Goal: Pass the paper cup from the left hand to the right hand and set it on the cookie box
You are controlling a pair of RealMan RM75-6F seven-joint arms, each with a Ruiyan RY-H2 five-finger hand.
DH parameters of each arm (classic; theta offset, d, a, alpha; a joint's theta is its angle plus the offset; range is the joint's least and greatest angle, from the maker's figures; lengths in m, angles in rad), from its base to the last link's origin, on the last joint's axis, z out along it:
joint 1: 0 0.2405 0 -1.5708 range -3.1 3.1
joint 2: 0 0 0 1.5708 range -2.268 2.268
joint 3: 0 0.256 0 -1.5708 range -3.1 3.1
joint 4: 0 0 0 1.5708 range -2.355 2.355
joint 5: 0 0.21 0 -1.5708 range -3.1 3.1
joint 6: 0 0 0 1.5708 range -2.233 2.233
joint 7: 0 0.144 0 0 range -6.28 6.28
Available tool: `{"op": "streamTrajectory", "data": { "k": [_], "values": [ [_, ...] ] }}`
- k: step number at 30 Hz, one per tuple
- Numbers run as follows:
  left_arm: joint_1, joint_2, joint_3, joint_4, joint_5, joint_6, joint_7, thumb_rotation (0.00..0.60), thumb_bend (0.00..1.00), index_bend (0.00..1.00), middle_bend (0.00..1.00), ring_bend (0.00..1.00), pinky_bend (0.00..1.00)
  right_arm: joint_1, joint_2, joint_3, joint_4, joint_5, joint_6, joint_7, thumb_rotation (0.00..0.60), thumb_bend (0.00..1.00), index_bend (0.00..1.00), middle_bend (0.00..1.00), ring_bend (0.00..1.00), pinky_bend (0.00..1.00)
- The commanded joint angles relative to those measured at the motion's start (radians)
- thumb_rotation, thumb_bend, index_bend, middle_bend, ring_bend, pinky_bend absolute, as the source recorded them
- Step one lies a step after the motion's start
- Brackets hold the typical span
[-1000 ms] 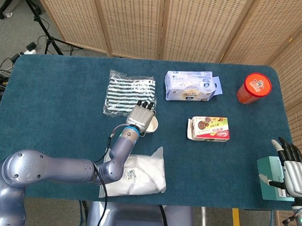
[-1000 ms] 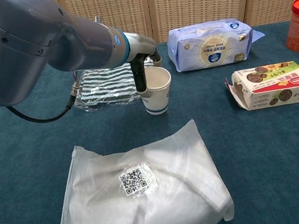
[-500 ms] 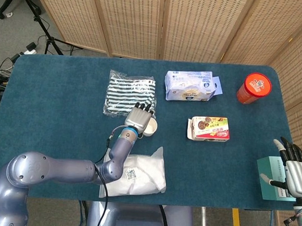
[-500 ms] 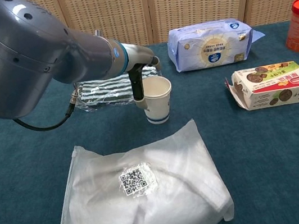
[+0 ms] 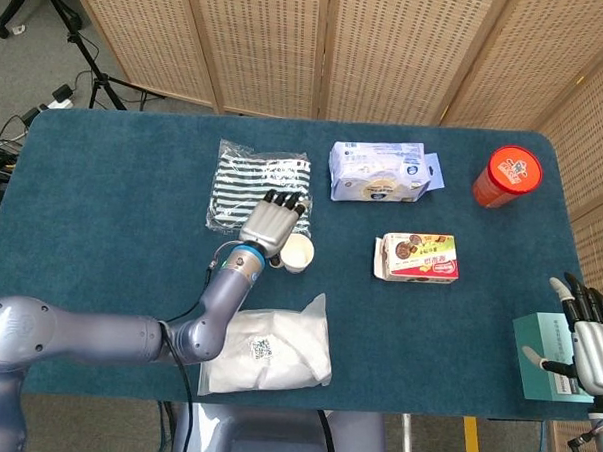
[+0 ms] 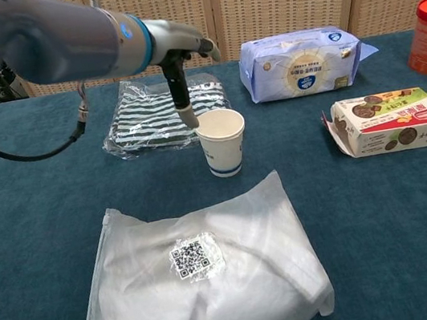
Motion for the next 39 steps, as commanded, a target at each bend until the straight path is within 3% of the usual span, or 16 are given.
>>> {"op": "streamTrajectory", "data": {
  "k": [1, 6, 9, 14, 18, 23, 30, 39],
  "values": [
    [0.114, 0.178, 0.026, -0.219, 0.159, 0.123, -0.077, 0.6, 0.12, 0.0, 0.0, 0.0, 0.0, -0.001, -0.002, -0.001, -0.004, -0.002, 0.002, -0.009, 0.6, 0.1, 0.0, 0.0, 0.0, 0.0],
    [0.31, 0.343, 0.109, -0.413, 0.42, 0.274, -0.227, 0.6, 0.12, 0.0, 0.0, 0.0, 0.0, -0.001, -0.007, -0.004, -0.017, -0.006, 0.005, -0.044, 0.6, 0.1, 0.0, 0.0, 0.0, 0.0],
    [0.442, 0.386, 0.198, -0.468, 0.596, 0.363, -0.317, 0.6, 0.12, 0.0, 0.0, 0.0, 0.0, 0.0, -0.01, -0.003, -0.026, -0.004, 0.006, -0.068, 0.6, 0.1, 0.0, 0.0, 0.0, 0.0],
    [0.677, 0.382, 0.372, -0.416, 0.878, 0.513, -0.462, 0.6, 0.12, 0.0, 0.0, 0.0, 0.0, -0.001, -0.021, -0.002, -0.038, -0.003, 0.014, -0.118, 0.6, 0.1, 0.0, 0.0, 0.0, 0.0],
    [0.822, 0.327, 0.444, -0.298, 0.992, 0.577, -0.579, 0.6, 0.13, 0.0, 0.0, 0.0, 0.0, -0.003, -0.028, 0.002, -0.046, -0.001, 0.026, -0.149, 0.6, 0.1, 0.0, 0.0, 0.0, 0.0],
    [0.964, 0.235, 0.477, -0.134, 1.021, 0.617, -0.648, 0.6, 0.13, 0.0, 0.0, 0.0, 0.0, -0.005, -0.04, 0.011, -0.051, 0.002, 0.045, -0.177, 0.6, 0.1, 0.0, 0.0, 0.0, 0.0],
    [1.049, 0.187, 0.472, -0.043, 1.06, 0.634, -0.69, 0.6, 0.13, 0.0, 0.0, 0.0, 0.0, 0.014, -0.04, 0.013, -0.076, 0.007, 0.019, -0.258, 0.6, 0.1, 0.0, 0.0, 0.0, 0.0],
    [1.103, 0.178, 0.415, 0.004, 1.089, 0.61, -0.705, 0.6, 0.13, 0.0, 0.0, 0.0, 0.0, 0.154, 0.04, 0.087, -0.327, 0.015, -0.093, -0.588, 0.6, 0.1, 0.0, 0.0, 0.0, 0.0]
  ]
}}
